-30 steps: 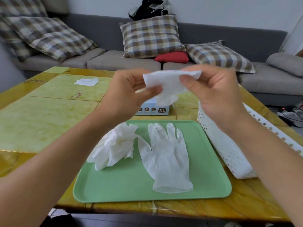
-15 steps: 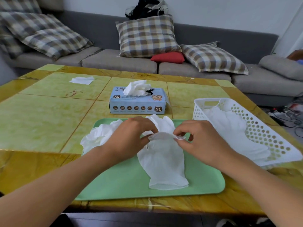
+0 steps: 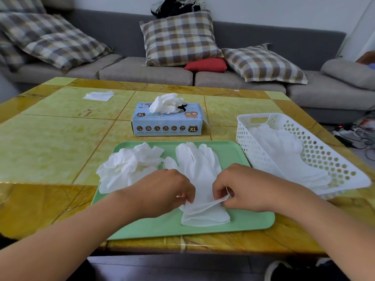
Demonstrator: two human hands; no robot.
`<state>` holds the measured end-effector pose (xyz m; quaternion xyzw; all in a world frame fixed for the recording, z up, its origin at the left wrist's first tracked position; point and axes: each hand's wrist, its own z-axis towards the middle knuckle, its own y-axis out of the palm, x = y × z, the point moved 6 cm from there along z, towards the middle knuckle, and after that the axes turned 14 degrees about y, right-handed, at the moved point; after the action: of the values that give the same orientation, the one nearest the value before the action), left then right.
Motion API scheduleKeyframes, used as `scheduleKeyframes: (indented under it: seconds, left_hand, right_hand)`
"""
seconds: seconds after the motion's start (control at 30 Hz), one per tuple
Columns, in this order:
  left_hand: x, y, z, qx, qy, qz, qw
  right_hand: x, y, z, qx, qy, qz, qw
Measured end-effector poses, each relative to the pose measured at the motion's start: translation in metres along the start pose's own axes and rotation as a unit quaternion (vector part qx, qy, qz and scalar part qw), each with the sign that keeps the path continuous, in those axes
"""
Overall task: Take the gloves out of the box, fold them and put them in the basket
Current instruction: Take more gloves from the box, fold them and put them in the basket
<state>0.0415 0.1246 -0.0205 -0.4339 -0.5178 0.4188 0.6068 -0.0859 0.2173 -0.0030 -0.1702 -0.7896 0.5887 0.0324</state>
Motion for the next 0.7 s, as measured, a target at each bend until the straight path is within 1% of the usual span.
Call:
scheduleKeyframes:
  seconds: [0.1,0.2,0.33,0.47,0.53,0.57,0.63,0.67,0.7]
  left_hand:
    - [-0.003,0.001,-0.003,-0.013,0.001,-0.012,1.0]
    - [-0.002,0.003,-0.005,-0.034,0.015,-0.049,0.998]
    - [-0.001,0.005,-0.007,-0.05,0.013,-0.066,0.996]
    - [0.0,0.007,-0.006,-0.055,0.011,-0.059,0.997]
    - [-0.001,0.009,-0.007,-0.073,0.002,-0.065,0.995]
    - [-0.002,0.009,-0.007,-0.083,-0.007,-0.076,0.994]
    - [-0.004,0.009,-0.007,-0.081,-0.029,-0.101,0.991]
    - [-0.003,0.007,-0.004,-0.059,-0.019,-0.092,0.994]
    - [0.0,0.002,0.0,-0.01,0.007,-0.066,0.998]
  right_hand:
    - [0.008,0.005,0.001,-0.045,0.006,0.023,0.999]
    - [0.01,0.012,0.002,-0.094,0.001,0.052,0.994]
    - [0.008,0.016,0.007,-0.087,0.005,0.074,0.993]
    - [0.004,0.022,0.009,-0.054,-0.004,0.044,0.998]
    - [0.001,0.022,0.008,-0.055,-0.009,0.05,0.997]
    - [0.0,0.02,0.007,-0.062,-0.012,0.071,0.995]
    - [0.001,0.01,0.007,-0.069,-0.018,0.15,0.986]
    - [0.003,0.002,0.008,-0.069,-0.02,0.205,0.976]
    - [0.004,-0.006,0.007,-0.072,-0.023,0.267,0.961]
